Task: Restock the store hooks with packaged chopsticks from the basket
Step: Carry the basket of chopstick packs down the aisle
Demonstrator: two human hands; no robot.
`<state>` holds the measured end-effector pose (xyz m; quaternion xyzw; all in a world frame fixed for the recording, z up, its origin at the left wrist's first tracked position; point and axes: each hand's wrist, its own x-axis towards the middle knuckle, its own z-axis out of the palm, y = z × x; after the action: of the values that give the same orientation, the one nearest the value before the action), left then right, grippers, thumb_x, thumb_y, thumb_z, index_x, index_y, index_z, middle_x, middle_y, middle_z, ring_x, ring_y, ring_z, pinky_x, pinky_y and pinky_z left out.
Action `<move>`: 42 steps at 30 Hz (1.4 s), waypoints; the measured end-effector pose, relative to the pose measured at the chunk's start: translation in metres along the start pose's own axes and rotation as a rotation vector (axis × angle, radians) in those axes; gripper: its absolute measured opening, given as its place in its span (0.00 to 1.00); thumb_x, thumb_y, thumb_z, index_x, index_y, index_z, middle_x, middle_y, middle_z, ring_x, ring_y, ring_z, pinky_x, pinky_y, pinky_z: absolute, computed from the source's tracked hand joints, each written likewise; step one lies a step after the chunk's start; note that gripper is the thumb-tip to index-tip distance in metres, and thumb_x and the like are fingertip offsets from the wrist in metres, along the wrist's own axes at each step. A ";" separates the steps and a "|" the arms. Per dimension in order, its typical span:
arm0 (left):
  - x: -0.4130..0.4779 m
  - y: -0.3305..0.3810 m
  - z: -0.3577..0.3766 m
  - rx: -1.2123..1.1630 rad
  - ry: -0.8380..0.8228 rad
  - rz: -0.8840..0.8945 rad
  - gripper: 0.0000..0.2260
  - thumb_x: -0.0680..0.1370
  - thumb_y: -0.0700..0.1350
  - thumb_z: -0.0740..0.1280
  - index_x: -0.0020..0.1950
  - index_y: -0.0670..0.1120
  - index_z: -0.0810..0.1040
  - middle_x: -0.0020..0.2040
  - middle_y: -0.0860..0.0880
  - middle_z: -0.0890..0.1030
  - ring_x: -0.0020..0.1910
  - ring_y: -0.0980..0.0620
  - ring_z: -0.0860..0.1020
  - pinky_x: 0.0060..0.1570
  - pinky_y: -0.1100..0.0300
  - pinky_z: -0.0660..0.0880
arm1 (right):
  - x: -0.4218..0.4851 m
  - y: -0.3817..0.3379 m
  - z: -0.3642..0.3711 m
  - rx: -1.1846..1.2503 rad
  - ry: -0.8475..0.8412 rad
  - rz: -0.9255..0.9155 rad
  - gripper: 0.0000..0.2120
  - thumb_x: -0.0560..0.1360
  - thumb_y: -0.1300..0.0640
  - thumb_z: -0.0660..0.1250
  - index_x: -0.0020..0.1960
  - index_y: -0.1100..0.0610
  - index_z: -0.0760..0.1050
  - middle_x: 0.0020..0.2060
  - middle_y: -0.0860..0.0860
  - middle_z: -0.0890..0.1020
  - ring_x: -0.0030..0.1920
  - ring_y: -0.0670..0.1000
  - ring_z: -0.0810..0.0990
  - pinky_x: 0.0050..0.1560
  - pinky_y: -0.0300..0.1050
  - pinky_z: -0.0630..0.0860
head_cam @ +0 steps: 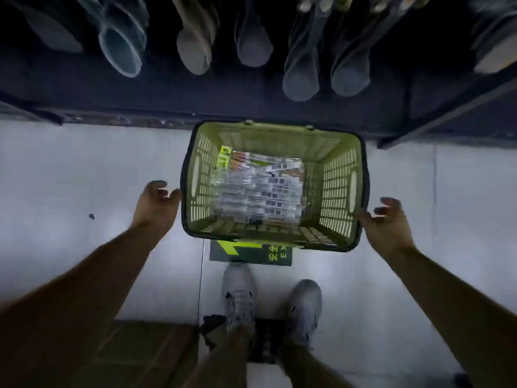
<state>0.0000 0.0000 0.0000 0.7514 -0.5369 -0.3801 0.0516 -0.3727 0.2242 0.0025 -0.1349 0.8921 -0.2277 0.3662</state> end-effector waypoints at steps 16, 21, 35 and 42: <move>0.077 -0.030 0.078 -0.036 0.039 0.007 0.19 0.77 0.58 0.63 0.45 0.42 0.79 0.31 0.55 0.83 0.23 0.61 0.74 0.34 0.58 0.73 | 0.079 0.030 0.065 0.026 0.201 -0.065 0.09 0.79 0.53 0.64 0.52 0.59 0.71 0.39 0.52 0.76 0.37 0.55 0.76 0.32 0.42 0.69; 0.062 -0.026 0.068 0.009 0.057 0.022 0.19 0.78 0.57 0.62 0.45 0.42 0.79 0.31 0.55 0.83 0.25 0.59 0.77 0.34 0.57 0.76 | 0.067 0.031 0.054 0.043 0.219 -0.111 0.08 0.81 0.53 0.64 0.50 0.58 0.71 0.38 0.51 0.76 0.34 0.51 0.76 0.30 0.41 0.70; -0.116 0.107 -0.069 0.138 -0.088 0.207 0.14 0.81 0.53 0.63 0.43 0.43 0.76 0.37 0.46 0.83 0.35 0.45 0.82 0.32 0.55 0.76 | -0.134 0.006 -0.127 0.155 0.352 0.084 0.04 0.79 0.50 0.63 0.47 0.50 0.72 0.36 0.50 0.80 0.31 0.49 0.80 0.20 0.39 0.70; -0.225 0.211 -0.143 0.221 -0.184 0.353 0.13 0.81 0.53 0.64 0.44 0.44 0.76 0.39 0.43 0.83 0.36 0.42 0.82 0.36 0.51 0.78 | -0.274 0.001 -0.241 0.378 0.463 0.227 0.05 0.79 0.49 0.65 0.47 0.48 0.72 0.35 0.49 0.81 0.31 0.49 0.82 0.21 0.36 0.72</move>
<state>-0.1023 0.0552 0.3193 0.6092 -0.7008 -0.3709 -0.0143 -0.3543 0.4106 0.3159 0.0911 0.9031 -0.3716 0.1953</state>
